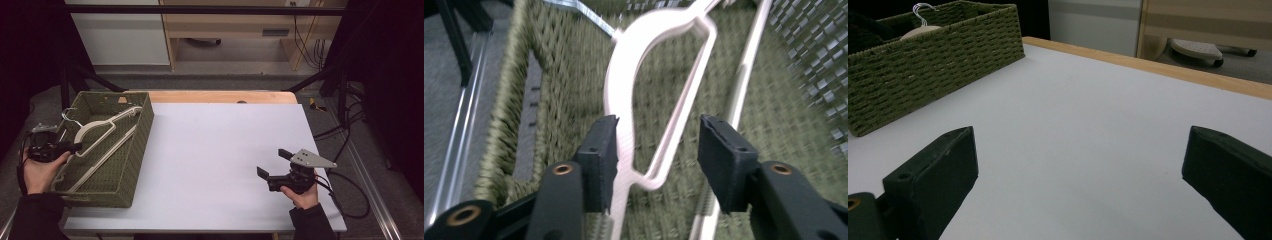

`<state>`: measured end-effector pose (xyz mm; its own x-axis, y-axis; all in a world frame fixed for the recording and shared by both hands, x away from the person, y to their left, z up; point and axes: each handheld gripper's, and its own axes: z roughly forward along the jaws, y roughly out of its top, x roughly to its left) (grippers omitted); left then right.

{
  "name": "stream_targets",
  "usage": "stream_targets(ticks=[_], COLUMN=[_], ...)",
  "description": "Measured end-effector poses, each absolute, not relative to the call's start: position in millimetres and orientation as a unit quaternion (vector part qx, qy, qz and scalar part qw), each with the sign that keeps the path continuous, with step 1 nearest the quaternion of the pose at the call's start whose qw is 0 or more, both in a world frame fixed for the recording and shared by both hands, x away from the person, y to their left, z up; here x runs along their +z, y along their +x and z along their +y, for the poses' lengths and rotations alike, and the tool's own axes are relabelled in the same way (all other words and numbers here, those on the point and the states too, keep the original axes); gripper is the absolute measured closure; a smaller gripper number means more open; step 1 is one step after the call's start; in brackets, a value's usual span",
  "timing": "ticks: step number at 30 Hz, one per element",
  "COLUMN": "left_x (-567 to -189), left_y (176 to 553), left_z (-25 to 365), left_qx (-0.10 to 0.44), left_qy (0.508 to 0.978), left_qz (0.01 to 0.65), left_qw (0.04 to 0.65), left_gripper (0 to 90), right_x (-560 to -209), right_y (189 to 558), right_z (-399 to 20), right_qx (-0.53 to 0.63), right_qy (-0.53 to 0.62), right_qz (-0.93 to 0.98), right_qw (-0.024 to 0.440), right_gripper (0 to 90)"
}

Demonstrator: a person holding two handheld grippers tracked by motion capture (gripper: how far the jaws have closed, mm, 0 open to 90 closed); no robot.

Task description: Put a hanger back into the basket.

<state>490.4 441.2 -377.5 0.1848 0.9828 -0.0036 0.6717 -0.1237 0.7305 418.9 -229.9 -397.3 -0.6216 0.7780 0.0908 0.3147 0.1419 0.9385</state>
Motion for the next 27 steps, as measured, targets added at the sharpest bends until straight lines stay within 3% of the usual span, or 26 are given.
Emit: stream_targets(ticks=[11, 17, 22, 27], left_x=[-344.5, -337.9, -337.6, -345.4], left_y=[456.1, 438.2, 427.4, 420.8], left_z=[390.8, 359.0, 331.6, 295.1], left_qx=[0.283, 0.264, 0.248, 0.234], left_qy=[0.703, 0.696, 0.696, 0.714], left_qz=[0.474, 0.423, 0.396, 0.364], left_qw=[0.448, 0.517, 0.545, 0.550], left_gripper=[30.2, 19.8, 10.5, 9.5], right_x=[-394.2, -392.5, -391.1, -390.0], right_y=[417.3, 415.9, 414.9, 413.3], right_z=[-233.8, -236.1, -237.9, -240.2], right_qx=[0.545, 0.549, 0.553, 0.556], right_qy=[0.377, 0.375, 0.375, 0.372], right_qz=[0.716, 0.714, 0.710, 0.709], right_qw=[0.220, 0.219, 0.221, 0.225], right_gripper=[1.5, 1.4, 1.1, 0.7])
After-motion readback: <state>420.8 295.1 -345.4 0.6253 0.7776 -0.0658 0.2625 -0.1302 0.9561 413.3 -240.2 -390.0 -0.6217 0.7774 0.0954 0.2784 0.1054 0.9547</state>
